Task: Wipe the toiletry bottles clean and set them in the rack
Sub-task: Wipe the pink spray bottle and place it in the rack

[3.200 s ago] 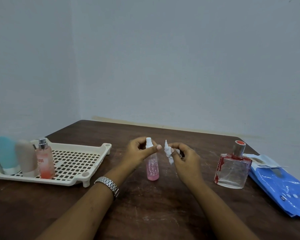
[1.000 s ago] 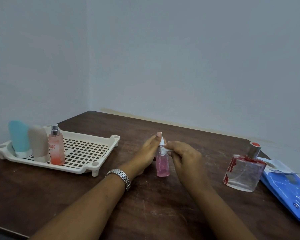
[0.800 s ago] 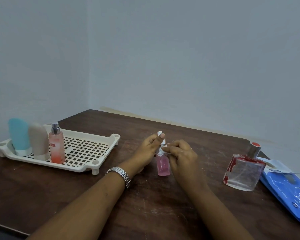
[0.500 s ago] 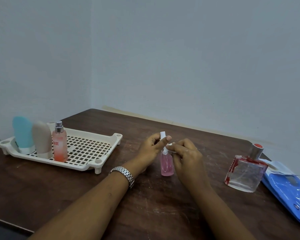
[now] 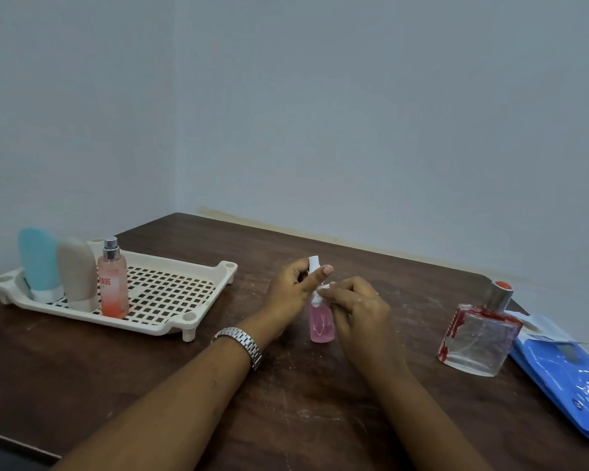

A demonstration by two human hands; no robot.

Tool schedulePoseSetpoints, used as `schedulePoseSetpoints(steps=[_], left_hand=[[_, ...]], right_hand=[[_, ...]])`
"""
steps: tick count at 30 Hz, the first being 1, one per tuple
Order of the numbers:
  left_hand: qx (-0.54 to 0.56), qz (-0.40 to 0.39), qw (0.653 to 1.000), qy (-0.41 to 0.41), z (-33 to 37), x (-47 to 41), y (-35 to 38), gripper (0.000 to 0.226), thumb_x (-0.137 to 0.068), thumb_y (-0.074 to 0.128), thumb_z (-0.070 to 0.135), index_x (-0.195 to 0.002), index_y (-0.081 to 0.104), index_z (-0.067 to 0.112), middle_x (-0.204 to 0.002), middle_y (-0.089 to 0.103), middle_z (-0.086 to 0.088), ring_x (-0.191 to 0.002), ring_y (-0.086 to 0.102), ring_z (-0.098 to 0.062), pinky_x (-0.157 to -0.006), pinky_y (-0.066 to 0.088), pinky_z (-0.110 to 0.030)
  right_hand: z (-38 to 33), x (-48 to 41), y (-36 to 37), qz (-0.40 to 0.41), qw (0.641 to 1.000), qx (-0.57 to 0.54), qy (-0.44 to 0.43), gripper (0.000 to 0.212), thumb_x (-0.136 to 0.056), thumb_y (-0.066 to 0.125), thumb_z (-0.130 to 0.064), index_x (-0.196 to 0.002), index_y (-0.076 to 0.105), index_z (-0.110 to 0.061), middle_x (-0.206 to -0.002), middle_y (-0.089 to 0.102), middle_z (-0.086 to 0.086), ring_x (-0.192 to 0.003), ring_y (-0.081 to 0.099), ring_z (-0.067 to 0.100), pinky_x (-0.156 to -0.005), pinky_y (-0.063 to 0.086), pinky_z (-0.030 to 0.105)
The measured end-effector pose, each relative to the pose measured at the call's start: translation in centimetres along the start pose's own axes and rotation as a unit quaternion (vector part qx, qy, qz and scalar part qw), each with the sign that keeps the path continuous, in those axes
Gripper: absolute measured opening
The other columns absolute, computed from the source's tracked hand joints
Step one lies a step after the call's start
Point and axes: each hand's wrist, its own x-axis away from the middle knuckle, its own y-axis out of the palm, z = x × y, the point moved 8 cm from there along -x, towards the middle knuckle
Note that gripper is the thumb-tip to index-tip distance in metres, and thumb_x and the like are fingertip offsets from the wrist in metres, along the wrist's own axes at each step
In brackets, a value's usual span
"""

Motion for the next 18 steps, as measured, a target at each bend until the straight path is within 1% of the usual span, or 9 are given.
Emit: schedulePoseSetpoints(steps=[3,5,6,7,9,11,13,16,18], left_hand=[[0.003,0.023,1.000,-0.008,-0.2,0.0,-0.5,0.036,-0.073,0.069,0.061,-0.062,0.057,0.028,-0.059,0.048,0.008,-0.061,0.046,-0.013,-0.058,0.036,-0.029],[0.003,0.033,0.999,-0.011,-0.2,0.1,-0.8,0.035,-0.072,0.064,0.060,-0.060,0.055,0.028,-0.056,0.045,0.011,-0.058,0.043,-0.011,-0.057,0.035,-0.028],[0.003,0.033,0.999,-0.012,-0.1,0.1,-0.8,0.035,-0.071,0.062,0.059,-0.061,0.054,0.027,-0.056,0.044,0.011,-0.057,0.042,-0.010,-0.057,0.035,-0.028],[0.002,0.030,0.999,-0.011,-0.1,0.1,-0.7,0.036,-0.071,0.062,0.058,-0.062,0.053,0.024,-0.056,0.043,0.010,-0.058,0.041,-0.011,-0.058,0.034,-0.029],[-0.008,0.021,1.000,-0.005,0.0,0.1,-0.4,0.041,-0.071,0.061,0.059,-0.065,0.053,0.019,-0.059,0.042,0.007,-0.061,0.040,-0.014,-0.060,0.033,-0.031],[-0.019,0.018,1.000,0.003,0.0,0.1,-0.2,0.045,-0.071,0.060,0.060,-0.068,0.053,0.015,-0.060,0.042,0.003,-0.061,0.040,-0.015,-0.058,0.033,-0.030],[-0.019,0.019,1.000,0.006,0.1,0.2,-0.2,0.045,-0.072,0.061,0.059,-0.068,0.054,0.015,-0.060,0.046,0.002,-0.060,0.043,-0.015,-0.057,0.034,-0.028],[0.002,0.025,1.000,0.003,0.0,0.2,-0.4,0.044,-0.072,0.067,0.060,-0.067,0.056,0.017,-0.062,0.047,-0.001,-0.062,0.045,-0.016,-0.058,0.035,-0.029],[0.022,0.025,0.999,0.000,0.0,0.3,-0.5,0.045,-0.071,0.070,0.057,-0.070,0.055,0.015,-0.066,0.046,-0.004,-0.065,0.044,-0.017,-0.059,0.036,-0.030]], right_hand=[[-0.3,0.4,0.6,-0.028,0.999,0.008,-0.021,0.016,-0.080,0.065,0.000,-0.090,0.074,-0.009,-0.085,0.061,-0.001,-0.075,0.061,0.016,-0.059,0.054,0.029],[0.3,0.4,0.7,-0.037,0.999,0.007,-0.005,0.017,-0.079,0.065,0.003,-0.088,0.074,-0.009,-0.087,0.062,-0.001,-0.076,0.061,0.016,-0.060,0.055,0.029],[0.6,0.4,0.5,-0.031,0.999,0.002,0.008,0.018,-0.079,0.065,0.004,-0.088,0.074,-0.009,-0.088,0.063,-0.001,-0.077,0.061,0.013,-0.062,0.054,0.025],[1.0,0.3,0.3,-0.020,1.000,-0.002,0.022,0.018,-0.079,0.065,0.005,-0.087,0.074,-0.009,-0.089,0.064,-0.001,-0.077,0.060,0.010,-0.065,0.052,0.017],[1.5,0.0,-0.2,0.007,0.999,-0.002,0.040,0.020,-0.079,0.064,0.007,-0.087,0.075,-0.008,-0.092,0.066,0.001,-0.079,0.056,0.003,-0.069,0.044,0.003],[1.5,-0.1,-0.3,0.018,0.999,-0.003,0.043,0.023,-0.077,0.064,0.009,-0.089,0.074,-0.008,-0.095,0.066,0.001,-0.080,0.054,0.000,-0.072,0.040,-0.002],[1.3,0.0,-0.1,0.009,0.999,-0.013,0.045,0.024,-0.078,0.064,0.005,-0.095,0.074,-0.010,-0.098,0.065,-0.002,-0.083,0.056,0.002,-0.071,0.042,0.001],[0.9,0.2,0.2,-0.010,0.998,-0.034,0.044,0.021,-0.081,0.067,-0.007,-0.100,0.072,-0.012,-0.101,0.060,-0.009,-0.088,0.056,0.001,-0.074,0.043,0.007],[0.7,0.2,0.2,-0.013,0.999,-0.033,0.035,0.019,-0.079,0.072,-0.011,-0.098,0.073,-0.013,-0.100,0.060,-0.011,-0.086,0.054,-0.002,-0.073,0.043,0.005]])
